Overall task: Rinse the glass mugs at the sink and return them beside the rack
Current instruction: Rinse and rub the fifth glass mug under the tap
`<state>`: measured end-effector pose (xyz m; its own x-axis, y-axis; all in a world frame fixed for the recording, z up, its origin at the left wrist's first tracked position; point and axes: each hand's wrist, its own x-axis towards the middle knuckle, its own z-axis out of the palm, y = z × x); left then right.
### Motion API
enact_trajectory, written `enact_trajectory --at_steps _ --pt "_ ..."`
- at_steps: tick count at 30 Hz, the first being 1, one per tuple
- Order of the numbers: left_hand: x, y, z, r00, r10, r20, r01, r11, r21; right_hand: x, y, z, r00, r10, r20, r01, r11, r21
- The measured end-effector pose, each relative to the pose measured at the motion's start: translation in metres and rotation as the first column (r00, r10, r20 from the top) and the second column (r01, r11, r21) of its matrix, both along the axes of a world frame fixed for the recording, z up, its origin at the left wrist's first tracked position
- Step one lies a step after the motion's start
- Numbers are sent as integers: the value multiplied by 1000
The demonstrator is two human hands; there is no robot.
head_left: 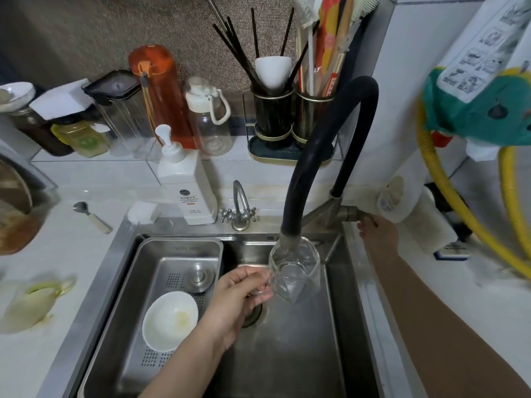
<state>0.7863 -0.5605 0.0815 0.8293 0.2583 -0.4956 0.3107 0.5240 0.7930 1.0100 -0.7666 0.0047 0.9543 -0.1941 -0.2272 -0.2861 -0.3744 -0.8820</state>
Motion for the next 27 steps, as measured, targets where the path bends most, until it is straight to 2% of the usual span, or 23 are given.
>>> enact_trajectory --at_steps 7,13,15,17,19,21,22,24,27 --pt "-1 3 -1 1000 -5 -1 5 1000 9 1 -3 1 1000 15 -6 -15 1000 -8" --pt "-5 7 -8 1000 21 -23 -20 1000 23 -48 18 16 1000 -5 30 0 983 181" --pt "-6 6 -9 1000 6 -26 -5 1000 21 -82 24 16 996 80 35 -87 925 369" --pt "-6 8 -9 1000 -11 -24 11 1000 26 -110 33 15 941 338 -3 -295 828 477" --pt "-6 9 -8 1000 -30 -10 30 999 29 -129 34 19 821 571 4 -506 724 469" --pt "-7 7 -5 997 -74 16 74 997 33 -149 30 32 699 710 84 -676 619 399" --pt "-8 5 -4 994 -108 20 107 993 51 -159 29 43 661 738 136 -725 581 370" --pt "-12 1 -4 986 -167 19 164 981 107 -180 28 55 648 730 217 -751 565 342" --pt "-22 7 -8 968 -247 36 228 934 276 -191 36 55 702 637 318 -711 654 259"
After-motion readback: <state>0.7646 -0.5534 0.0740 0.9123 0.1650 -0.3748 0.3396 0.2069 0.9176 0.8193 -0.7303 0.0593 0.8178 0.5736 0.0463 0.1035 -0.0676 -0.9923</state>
